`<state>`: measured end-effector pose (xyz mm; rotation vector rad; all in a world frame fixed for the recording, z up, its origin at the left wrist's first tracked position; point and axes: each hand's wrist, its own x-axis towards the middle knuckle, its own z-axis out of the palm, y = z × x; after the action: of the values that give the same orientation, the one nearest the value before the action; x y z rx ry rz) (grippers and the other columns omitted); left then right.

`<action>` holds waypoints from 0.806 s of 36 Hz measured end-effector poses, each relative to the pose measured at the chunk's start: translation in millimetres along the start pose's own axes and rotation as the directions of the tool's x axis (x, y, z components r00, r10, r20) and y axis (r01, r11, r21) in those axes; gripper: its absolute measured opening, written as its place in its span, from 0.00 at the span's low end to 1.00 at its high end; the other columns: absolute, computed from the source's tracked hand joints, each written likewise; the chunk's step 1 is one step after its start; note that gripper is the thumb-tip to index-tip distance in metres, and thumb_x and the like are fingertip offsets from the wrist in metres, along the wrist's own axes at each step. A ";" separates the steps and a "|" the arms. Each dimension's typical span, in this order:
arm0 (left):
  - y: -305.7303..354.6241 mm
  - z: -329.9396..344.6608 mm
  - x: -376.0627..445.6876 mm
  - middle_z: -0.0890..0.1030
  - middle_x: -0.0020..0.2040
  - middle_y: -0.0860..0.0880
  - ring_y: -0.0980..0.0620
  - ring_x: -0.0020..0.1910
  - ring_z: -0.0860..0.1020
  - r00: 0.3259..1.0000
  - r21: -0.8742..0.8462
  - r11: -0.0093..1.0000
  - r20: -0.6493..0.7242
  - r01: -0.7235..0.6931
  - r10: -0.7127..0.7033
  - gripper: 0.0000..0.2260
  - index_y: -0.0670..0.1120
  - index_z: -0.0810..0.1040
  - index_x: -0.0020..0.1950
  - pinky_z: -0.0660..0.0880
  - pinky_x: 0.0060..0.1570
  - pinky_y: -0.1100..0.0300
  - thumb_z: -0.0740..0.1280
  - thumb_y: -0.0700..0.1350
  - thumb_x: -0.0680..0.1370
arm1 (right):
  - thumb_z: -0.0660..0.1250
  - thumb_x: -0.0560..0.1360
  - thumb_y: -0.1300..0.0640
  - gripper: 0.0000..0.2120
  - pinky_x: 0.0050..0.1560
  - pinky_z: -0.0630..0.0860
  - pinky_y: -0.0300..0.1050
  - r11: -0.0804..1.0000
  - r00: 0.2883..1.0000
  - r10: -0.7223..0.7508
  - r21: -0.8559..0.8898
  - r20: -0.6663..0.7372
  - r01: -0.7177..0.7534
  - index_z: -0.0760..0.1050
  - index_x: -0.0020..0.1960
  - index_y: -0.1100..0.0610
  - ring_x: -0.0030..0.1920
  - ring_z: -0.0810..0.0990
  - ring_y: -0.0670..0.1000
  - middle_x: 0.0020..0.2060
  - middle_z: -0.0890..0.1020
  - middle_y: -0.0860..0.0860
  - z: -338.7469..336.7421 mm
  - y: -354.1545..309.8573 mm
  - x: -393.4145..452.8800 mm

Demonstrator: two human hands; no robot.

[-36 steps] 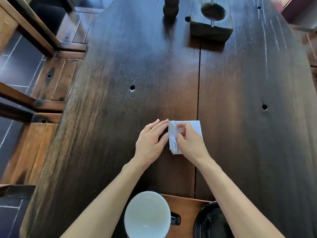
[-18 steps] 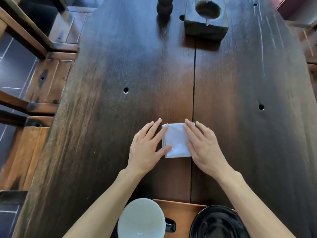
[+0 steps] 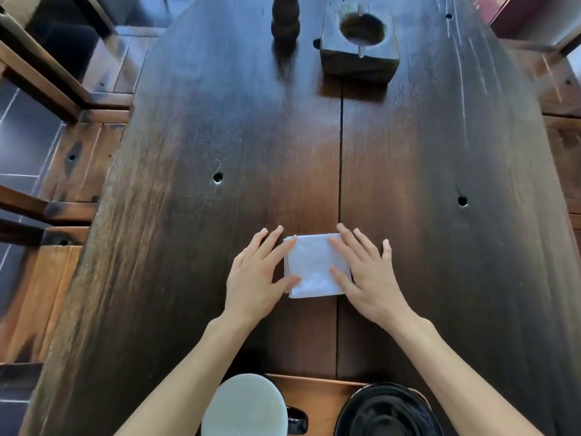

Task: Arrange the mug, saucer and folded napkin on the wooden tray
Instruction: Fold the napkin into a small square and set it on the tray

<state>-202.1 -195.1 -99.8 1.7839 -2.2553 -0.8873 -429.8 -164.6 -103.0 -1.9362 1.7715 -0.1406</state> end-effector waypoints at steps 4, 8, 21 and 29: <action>18.8 -16.0 -7.4 0.77 0.65 0.55 0.54 0.66 0.72 0.978 -0.080 0.996 -0.201 0.033 -0.048 0.25 0.58 0.75 0.71 0.74 0.61 0.52 0.74 0.50 0.75 | 0.69 0.78 0.48 0.17 0.72 0.65 0.60 0.996 0.962 0.048 0.086 -0.270 -0.025 0.78 0.66 0.49 0.69 0.72 0.50 0.70 0.75 0.47 -6.5 0.9 -7.5; 33.3 -32.3 -3.6 0.77 0.50 0.53 0.55 0.49 0.75 0.929 -0.204 0.928 -0.141 0.311 -0.342 0.13 0.52 0.80 0.59 0.75 0.45 0.56 0.71 0.54 0.76 | 0.74 0.74 0.49 0.10 0.52 0.76 0.51 0.959 0.920 0.243 0.215 -0.309 -0.182 0.82 0.53 0.51 0.50 0.77 0.49 0.48 0.81 0.46 -15.7 -7.4 -9.2; 35.9 -29.2 38.4 0.83 0.47 0.45 0.45 0.46 0.82 0.749 -0.228 0.716 0.277 0.660 -0.602 0.10 0.42 0.83 0.51 0.81 0.53 0.45 0.74 0.46 0.74 | 0.79 0.69 0.46 0.13 0.47 0.78 0.51 0.710 0.779 0.580 0.321 0.240 -0.627 0.83 0.45 0.54 0.47 0.81 0.50 0.43 0.83 0.48 -46.3 -13.1 34.6; 43.9 -25.3 38.1 0.83 0.47 0.45 0.44 0.44 0.82 0.744 -0.252 0.702 0.284 0.666 -0.604 0.08 0.41 0.81 0.48 0.81 0.50 0.46 0.74 0.45 0.74 | 0.78 0.69 0.42 0.17 0.44 0.74 0.48 0.710 0.734 0.626 0.199 0.263 -0.676 0.79 0.45 0.53 0.45 0.81 0.51 0.41 0.81 0.46 -51.9 -12.4 35.6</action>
<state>-239.1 -233.9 -65.8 2.4108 -1.3814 -1.4976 -434.5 -213.7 -61.8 -0.9912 2.0694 0.0315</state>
